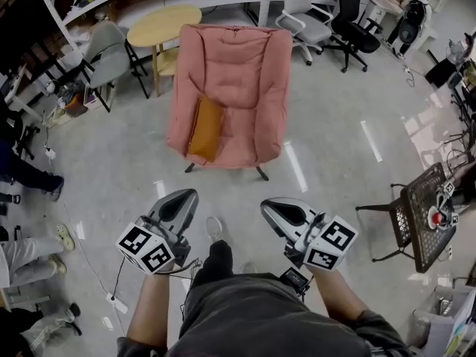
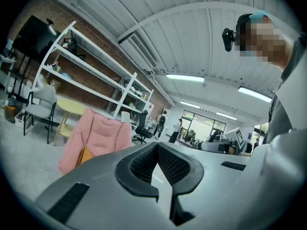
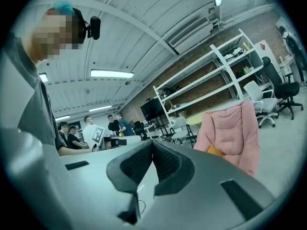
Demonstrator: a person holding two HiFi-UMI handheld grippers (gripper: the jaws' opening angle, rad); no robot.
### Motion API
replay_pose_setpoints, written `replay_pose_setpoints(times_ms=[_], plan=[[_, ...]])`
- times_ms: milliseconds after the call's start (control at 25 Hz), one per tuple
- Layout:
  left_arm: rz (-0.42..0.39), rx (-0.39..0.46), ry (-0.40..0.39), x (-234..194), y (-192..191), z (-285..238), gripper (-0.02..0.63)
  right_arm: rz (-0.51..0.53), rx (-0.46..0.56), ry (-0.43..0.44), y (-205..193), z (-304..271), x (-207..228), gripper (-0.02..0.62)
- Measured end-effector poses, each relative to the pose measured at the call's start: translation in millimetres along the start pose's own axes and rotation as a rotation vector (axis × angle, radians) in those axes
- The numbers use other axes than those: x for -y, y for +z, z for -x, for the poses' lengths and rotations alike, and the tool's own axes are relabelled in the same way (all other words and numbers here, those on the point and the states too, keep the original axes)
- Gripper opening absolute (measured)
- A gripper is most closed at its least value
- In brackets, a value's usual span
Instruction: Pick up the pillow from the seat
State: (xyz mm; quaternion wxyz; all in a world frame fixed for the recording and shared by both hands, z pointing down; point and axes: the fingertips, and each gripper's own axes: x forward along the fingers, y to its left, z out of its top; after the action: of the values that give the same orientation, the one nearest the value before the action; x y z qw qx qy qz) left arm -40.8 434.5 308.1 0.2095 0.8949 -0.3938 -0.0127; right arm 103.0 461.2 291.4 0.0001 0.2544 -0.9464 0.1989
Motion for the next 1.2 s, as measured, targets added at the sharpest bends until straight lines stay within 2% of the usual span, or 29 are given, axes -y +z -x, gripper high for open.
replay_pose_setpoints(times_ms=[160, 360, 520, 880, 1200], plan=[[0.023, -0.016, -0.025, -63, 17, -23, 0.009, -0.018, -0.001, -0.036, 11, -56, 33, 0.012], [0.024, -0.047, -0.056, -143, 52, -56, 0.009, -0.017, 0.003, -0.071, 44, -128, 71, 0.012], [0.033, -0.083, -0.062, -197, 64, -79, 0.010, -0.016, 0.011, -0.102, 64, -168, 101, 0.012], [0.068, -0.130, -0.054, -270, 60, -129, 0.010, -0.018, -0.033, -0.101, 70, -230, 155, 0.012], [0.107, -0.212, 0.032, -348, 26, -195, 0.011, -0.077, -0.083, -0.020, 66, -279, 222, 0.012]])
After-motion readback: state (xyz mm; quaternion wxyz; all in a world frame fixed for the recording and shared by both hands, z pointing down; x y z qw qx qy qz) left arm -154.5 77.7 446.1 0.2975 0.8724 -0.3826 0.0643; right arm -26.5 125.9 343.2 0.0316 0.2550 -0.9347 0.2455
